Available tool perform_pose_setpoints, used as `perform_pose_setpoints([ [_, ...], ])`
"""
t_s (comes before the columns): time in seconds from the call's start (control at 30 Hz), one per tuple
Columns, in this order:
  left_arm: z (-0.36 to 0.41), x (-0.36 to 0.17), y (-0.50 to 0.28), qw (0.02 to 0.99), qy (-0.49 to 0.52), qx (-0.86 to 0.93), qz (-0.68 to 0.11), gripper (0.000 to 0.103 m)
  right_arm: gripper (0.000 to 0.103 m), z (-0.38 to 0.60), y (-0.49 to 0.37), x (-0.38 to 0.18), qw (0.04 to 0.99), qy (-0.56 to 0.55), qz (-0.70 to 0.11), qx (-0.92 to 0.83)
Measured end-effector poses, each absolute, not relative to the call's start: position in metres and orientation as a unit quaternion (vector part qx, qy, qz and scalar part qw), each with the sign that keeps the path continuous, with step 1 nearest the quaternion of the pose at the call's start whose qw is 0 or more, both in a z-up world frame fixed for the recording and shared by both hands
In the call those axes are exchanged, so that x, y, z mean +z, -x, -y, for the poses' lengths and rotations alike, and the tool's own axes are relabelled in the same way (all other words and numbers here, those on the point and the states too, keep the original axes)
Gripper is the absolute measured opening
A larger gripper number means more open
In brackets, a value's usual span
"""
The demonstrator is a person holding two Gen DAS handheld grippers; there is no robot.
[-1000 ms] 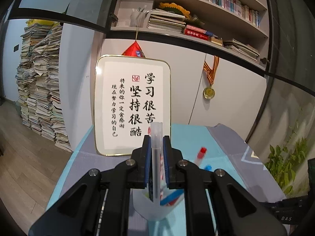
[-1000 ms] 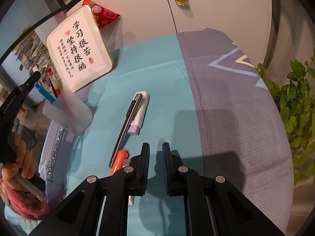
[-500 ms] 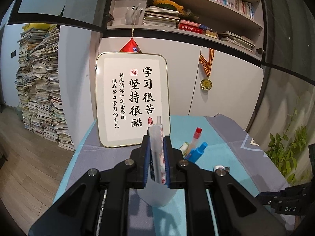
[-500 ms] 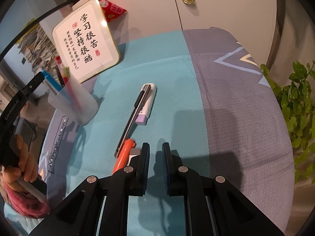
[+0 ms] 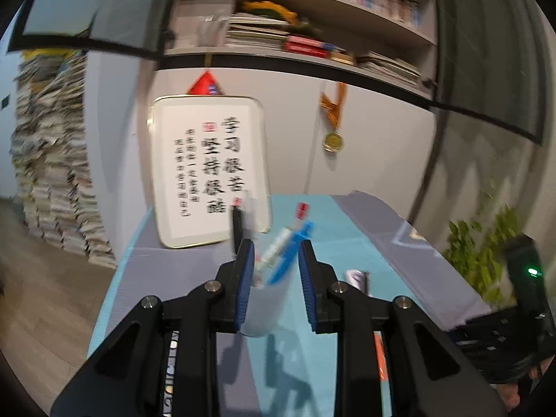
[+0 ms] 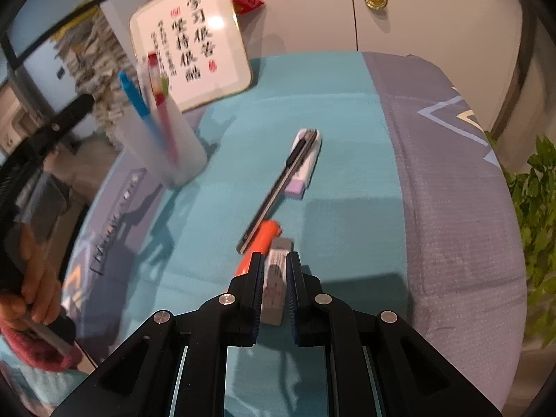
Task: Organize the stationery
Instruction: 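Open the left tool off the clear gel pen while the right tool grasps the grey highlighter, then grasp the black pen with the left tool while the right tool lifts the grey highlighter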
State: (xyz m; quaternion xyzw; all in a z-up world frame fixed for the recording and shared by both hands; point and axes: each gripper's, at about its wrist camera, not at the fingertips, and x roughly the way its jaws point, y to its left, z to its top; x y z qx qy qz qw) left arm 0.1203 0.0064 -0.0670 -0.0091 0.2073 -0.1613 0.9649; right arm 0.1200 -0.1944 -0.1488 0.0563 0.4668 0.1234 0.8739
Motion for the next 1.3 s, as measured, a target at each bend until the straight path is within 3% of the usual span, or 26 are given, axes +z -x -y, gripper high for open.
perform_pose_setpoints([
  [0.23,0.036,-0.077,-0.107,0.950,-0.063,-0.218,-0.216,0.040,0.012,0.183,-0.122,-0.166,0.856,-0.022,-0.501,0.123],
  [0.33,0.051,-0.087,-0.114,0.941,-0.075,-0.228,-0.239,0.040,0.020,0.183,-0.124,-0.168,0.854,-0.022,-0.505,0.125],
  [0.47,0.065,-0.099,-0.128,0.929,-0.071,-0.240,-0.271,0.040,0.020,0.183,-0.122,-0.168,0.856,-0.011,-0.500,0.127],
  [0.53,0.072,-0.105,-0.132,0.926,-0.076,-0.243,-0.277,0.040,0.019,0.187,-0.121,-0.166,0.859,-0.016,-0.496,0.128],
  [0.63,0.082,-0.117,-0.139,0.920,-0.080,-0.249,-0.292,0.040,0.005,0.205,-0.120,-0.163,0.866,-0.034,-0.487,0.108],
  [1.17,0.134,-0.144,-0.211,0.898,-0.061,-0.234,-0.368,0.038,0.005,0.264,-0.120,-0.172,0.865,-0.114,-0.480,0.086],
  [1.23,0.140,-0.148,-0.216,0.896,-0.071,-0.227,-0.375,0.034,0.005,0.261,-0.122,-0.173,0.864,-0.111,-0.482,0.090],
  [1.27,0.142,-0.151,-0.218,0.892,-0.073,-0.228,-0.383,0.021,0.005,0.260,-0.122,-0.173,0.864,-0.109,-0.482,0.093],
  [1.3,0.143,-0.152,-0.218,0.892,-0.077,-0.224,-0.384,0.018,0.005,0.257,-0.122,-0.172,0.865,-0.105,-0.481,0.098],
])
